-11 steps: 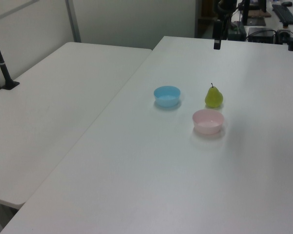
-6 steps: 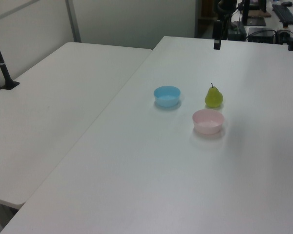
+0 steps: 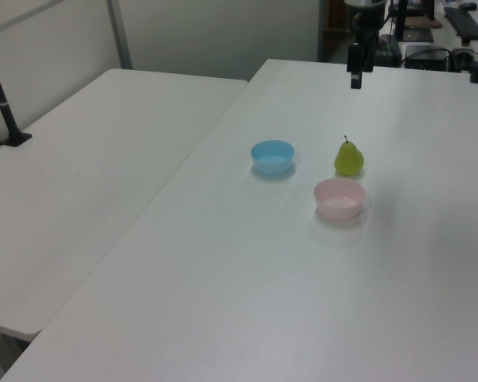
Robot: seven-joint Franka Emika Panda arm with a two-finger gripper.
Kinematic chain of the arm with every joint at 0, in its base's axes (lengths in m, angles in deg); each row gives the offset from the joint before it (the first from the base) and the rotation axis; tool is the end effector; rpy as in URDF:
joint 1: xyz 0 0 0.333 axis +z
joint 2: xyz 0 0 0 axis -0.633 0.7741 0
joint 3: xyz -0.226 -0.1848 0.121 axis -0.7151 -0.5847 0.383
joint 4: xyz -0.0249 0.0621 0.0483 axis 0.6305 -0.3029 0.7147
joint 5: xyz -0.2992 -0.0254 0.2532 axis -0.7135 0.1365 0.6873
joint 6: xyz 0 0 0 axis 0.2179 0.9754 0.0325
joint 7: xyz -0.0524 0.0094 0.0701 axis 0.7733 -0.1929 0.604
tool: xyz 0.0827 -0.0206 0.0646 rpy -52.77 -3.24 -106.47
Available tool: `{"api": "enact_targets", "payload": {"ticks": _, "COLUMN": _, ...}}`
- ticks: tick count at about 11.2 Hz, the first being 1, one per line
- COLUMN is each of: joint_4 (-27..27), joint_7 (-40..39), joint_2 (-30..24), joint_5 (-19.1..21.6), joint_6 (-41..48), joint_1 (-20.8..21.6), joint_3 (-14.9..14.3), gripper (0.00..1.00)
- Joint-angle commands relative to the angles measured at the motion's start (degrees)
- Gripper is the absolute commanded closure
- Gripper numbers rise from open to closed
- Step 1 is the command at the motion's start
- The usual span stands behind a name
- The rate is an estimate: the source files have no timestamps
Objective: Place the pear in the bowl
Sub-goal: 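Move the open gripper down over the green pear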
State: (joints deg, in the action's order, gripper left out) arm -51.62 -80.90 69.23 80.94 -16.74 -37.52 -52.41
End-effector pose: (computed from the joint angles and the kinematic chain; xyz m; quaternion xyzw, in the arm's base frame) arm 0.5685 -0.0017 0.5546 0.9995 -0.0216 -0.0179 0.0122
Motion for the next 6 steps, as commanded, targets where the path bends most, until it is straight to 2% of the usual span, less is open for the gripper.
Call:
{"api": "enact_targets", "payload": {"ticks": 1, "joint_4": -1.08, "joint_7": 0.03, "joint_2": 2.63, "joint_5": -0.62, "joint_6": -0.8, "joint_1": -0.34, "joint_3": -0.12, "gripper": 0.0}}
{"api": "enact_targets", "payload": {"ticks": 4, "joint_4": -4.86, "joint_7": 0.29, "joint_2": 4.13, "joint_5": -1.14, "joint_6": -5.36, "joint_1": -0.17, "joint_3": -0.12, "gripper": 0.0}}
{"api": "enact_targets", "payload": {"ticks": 6, "joint_4": -6.53, "joint_7": 0.38, "joint_2": 6.32, "joint_5": -3.42, "joint_6": -8.08, "joint_1": -0.08, "joint_3": -0.12, "gripper": 0.0}}
